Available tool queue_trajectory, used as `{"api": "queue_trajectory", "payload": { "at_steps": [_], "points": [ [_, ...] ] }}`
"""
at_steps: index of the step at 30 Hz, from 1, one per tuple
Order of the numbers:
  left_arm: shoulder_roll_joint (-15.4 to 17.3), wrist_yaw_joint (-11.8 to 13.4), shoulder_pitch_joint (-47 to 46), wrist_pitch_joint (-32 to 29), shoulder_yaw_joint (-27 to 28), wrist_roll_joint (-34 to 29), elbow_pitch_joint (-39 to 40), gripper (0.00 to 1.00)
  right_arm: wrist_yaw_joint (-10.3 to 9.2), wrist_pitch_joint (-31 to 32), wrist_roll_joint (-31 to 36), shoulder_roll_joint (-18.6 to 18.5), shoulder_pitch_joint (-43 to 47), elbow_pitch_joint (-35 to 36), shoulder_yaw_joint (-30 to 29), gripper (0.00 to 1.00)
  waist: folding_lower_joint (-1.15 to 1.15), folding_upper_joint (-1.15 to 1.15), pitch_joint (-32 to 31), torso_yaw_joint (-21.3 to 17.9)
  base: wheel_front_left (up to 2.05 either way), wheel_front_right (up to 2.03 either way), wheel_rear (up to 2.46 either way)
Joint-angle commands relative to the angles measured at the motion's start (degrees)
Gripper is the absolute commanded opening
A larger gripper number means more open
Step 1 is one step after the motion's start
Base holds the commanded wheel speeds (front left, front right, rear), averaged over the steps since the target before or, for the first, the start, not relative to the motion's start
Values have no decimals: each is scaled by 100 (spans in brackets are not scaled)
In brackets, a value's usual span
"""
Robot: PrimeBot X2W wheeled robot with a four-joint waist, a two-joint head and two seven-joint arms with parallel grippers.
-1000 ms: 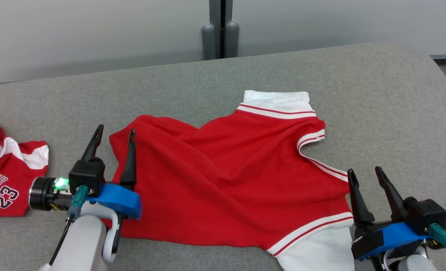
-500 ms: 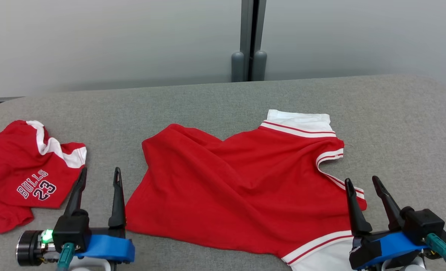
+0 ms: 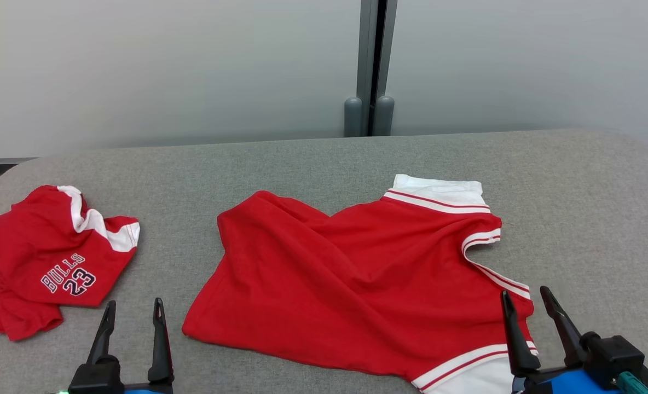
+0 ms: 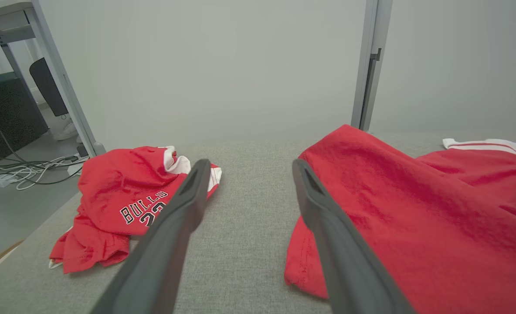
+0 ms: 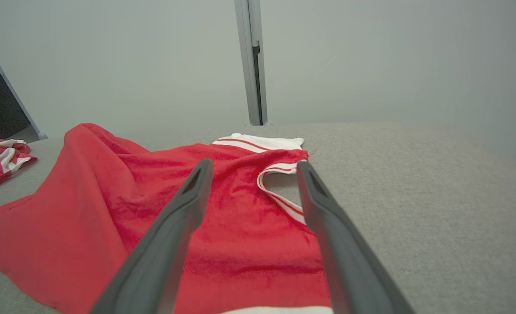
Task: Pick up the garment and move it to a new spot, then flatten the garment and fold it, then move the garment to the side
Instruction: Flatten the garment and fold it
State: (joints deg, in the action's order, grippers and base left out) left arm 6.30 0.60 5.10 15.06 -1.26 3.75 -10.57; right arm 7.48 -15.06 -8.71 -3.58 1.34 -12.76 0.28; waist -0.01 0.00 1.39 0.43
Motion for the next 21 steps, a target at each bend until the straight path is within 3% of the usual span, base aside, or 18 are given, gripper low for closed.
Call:
{"api": "queue_trajectory", "payload": {
  "at_steps": [1,16,21],
  "points": [
    [-25,-31,54,14,32,-48,-17,100,3,-16,30,17,106,31,-5,100,1,0,-4,-3,0,0,0],
    [-143,-158,-94,15,145,-166,-186,100,3,-15,110,31,145,-57,31,100,1,0,30,-74,0,0,0],
    [-155,-272,-247,14,132,-154,-488,100,3,-13,112,-32,100,-396,-49,100,1,0,126,-151,0,0,0]
  ]
}}
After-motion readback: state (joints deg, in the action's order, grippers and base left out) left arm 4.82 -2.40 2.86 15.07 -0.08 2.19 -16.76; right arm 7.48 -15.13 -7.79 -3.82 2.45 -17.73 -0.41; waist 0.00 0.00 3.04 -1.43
